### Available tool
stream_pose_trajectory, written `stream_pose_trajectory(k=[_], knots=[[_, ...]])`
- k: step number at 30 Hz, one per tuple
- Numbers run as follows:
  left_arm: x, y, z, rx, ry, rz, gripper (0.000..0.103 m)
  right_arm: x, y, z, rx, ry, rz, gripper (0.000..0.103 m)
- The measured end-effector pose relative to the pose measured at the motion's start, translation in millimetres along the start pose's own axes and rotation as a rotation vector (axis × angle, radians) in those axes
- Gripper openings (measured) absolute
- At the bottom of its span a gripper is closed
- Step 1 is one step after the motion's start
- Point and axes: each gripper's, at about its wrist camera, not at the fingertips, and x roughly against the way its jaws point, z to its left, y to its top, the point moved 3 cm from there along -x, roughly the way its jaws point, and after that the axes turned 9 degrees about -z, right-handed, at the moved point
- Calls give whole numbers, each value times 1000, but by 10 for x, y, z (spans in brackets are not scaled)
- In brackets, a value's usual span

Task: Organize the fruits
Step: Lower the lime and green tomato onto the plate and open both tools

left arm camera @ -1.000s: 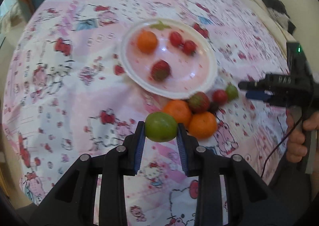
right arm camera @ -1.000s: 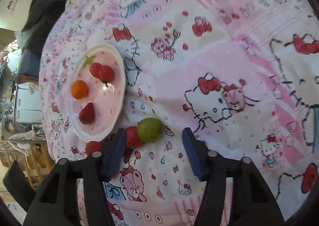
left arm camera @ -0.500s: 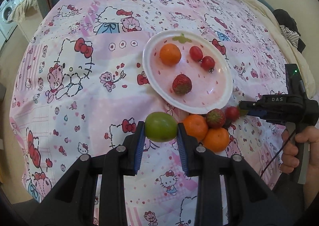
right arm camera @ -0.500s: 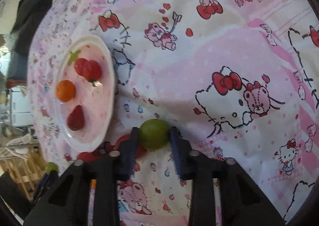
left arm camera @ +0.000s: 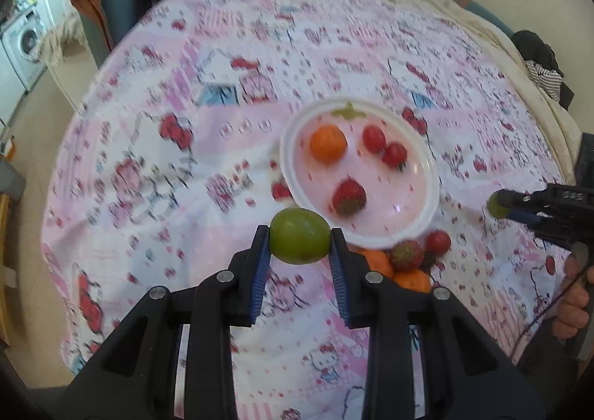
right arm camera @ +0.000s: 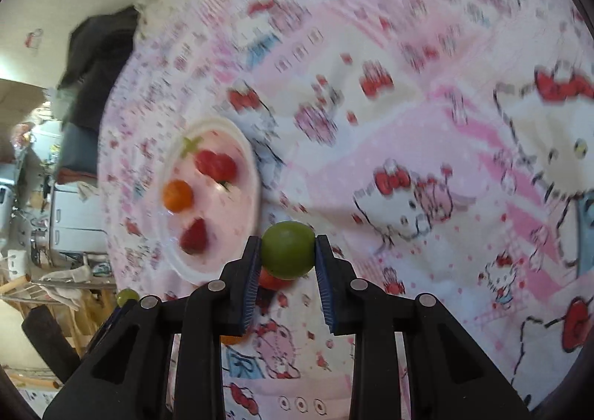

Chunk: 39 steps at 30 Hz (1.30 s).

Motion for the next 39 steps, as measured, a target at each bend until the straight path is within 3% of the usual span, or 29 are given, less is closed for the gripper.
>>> stream_pose_trajectory(k=[5, 14, 19, 23, 27, 33, 39], knots=[[59, 202, 74, 7, 21, -69, 27, 109, 177, 374, 106, 90, -76, 30], [-2, 607, -24, -76, 1, -122, 27, -82, 349, 842, 227, 156, -64, 30], [-243, 737, -64, -92, -12, -107, 27, -329, 425, 874, 259, 131, -26, 30], [-602, 649, -146, -142, -29, -38, 27, -564, 435, 810, 270, 88, 24, 30], [-806, 518, -188, -131, -44, 20, 27, -818, 369, 749, 287, 40, 99, 30], [-983, 355, -248, -128, -61, 73, 28, -1027, 280, 621, 272, -1, 157, 30], [-1025, 352, -262, -130, -68, 73, 28, -1104, 257, 559, 257, -22, 182, 31]])
